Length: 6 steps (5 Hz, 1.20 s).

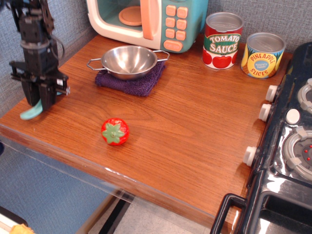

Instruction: Move the blue utensil to the bottom left corner of the table.

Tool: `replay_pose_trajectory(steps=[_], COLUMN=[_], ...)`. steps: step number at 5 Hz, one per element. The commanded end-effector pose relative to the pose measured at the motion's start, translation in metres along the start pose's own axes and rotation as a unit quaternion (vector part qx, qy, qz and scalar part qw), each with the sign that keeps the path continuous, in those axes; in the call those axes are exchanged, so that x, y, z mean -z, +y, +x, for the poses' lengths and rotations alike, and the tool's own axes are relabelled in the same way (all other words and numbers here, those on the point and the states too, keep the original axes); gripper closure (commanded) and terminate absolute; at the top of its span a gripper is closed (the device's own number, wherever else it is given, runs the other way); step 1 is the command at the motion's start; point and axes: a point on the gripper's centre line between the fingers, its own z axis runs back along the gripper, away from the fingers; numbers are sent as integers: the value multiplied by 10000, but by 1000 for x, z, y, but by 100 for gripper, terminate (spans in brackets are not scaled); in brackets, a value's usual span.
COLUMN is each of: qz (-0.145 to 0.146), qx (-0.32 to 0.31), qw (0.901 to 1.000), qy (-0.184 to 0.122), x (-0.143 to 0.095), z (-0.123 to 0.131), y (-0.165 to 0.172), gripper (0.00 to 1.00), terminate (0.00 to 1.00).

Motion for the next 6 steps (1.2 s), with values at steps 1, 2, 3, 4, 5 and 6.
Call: replay_pose_trajectory(steps=[1,2,3,4,5,6], qz=[-209,-213,-226,-208,-269,-128], qx=[73,165,408,669,806,763], qw=[9996,9980,9928,9871,9866,9902], qy=[-148,-579,-1101,-1439,-1393,-1159], x=[-13,-38,-74,-99,-99,-94], z=[3,2,-7,-20,-22,-21], y=[6,8,3,-13,-22,-25], gripper=[0,0,0,0,0,0], terminate=[0,0,0,0,0,0])
